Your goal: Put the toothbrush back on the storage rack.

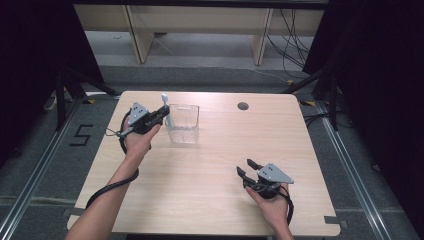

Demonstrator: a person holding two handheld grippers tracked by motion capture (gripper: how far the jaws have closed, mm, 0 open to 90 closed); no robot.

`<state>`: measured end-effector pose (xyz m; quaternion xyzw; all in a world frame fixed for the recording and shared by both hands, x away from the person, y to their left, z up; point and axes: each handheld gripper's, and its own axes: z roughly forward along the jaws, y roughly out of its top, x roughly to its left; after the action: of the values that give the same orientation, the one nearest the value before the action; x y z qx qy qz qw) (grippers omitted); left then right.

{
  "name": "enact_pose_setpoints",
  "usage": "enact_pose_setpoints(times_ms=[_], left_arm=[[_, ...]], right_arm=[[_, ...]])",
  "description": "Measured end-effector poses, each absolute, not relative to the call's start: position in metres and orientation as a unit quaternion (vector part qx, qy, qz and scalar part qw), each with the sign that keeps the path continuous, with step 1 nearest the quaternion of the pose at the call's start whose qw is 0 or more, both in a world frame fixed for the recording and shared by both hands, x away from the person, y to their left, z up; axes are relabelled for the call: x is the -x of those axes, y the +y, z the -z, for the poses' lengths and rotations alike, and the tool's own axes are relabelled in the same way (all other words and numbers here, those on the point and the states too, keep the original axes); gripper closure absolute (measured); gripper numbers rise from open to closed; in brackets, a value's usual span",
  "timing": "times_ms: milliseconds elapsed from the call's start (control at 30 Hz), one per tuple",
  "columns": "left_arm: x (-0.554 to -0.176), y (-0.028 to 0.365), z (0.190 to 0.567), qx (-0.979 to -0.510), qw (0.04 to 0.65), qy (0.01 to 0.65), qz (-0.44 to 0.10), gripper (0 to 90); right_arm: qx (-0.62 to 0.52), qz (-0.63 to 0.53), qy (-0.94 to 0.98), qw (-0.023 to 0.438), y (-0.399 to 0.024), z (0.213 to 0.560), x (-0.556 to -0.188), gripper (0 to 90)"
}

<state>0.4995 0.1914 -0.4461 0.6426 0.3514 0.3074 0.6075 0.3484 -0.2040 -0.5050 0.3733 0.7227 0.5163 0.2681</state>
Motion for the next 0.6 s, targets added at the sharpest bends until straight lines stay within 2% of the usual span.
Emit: enact_pose_setpoints(times_ms=[100, 133, 200, 467, 500, 600], left_arm=[[-0.4995, 0.1911, 0.4469, -0.646, 0.605, 0.349, -0.309, 84.7], [-0.4994, 0.1910, 0.4471, -0.646, 0.604, 0.349, -0.309, 84.7], [-0.4992, 0.1910, 0.4478, -0.645, 0.604, 0.351, -0.309, 84.7], [-0.4968, 0.1912, 0.4523, -0.645, 0.603, 0.355, -0.307, 84.6], [-0.4964, 0.1910, 0.4534, -0.644, 0.604, 0.356, -0.306, 84.6], [-0.4958, 0.1912, 0.4553, -0.647, 0.601, 0.355, -0.306, 84.6]], right_arm=[[-0.363, -0.516, 0.725, 0.277, -0.2052, 0.5052, -0.3501, 50.6], [-0.374, -0.516, 0.722, 0.268, -0.2038, 0.5054, -0.3484, 50.6], [-0.355, -0.515, 0.727, 0.284, -0.2058, 0.5055, -0.3515, 50.5], [-0.355, -0.514, 0.729, 0.280, -0.2055, 0.5054, -0.3512, 50.5], [-0.366, -0.516, 0.729, 0.262, -0.2038, 0.5056, -0.3496, 50.5], [-0.358, -0.512, 0.732, 0.271, -0.2044, 0.5056, -0.3504, 50.5]])
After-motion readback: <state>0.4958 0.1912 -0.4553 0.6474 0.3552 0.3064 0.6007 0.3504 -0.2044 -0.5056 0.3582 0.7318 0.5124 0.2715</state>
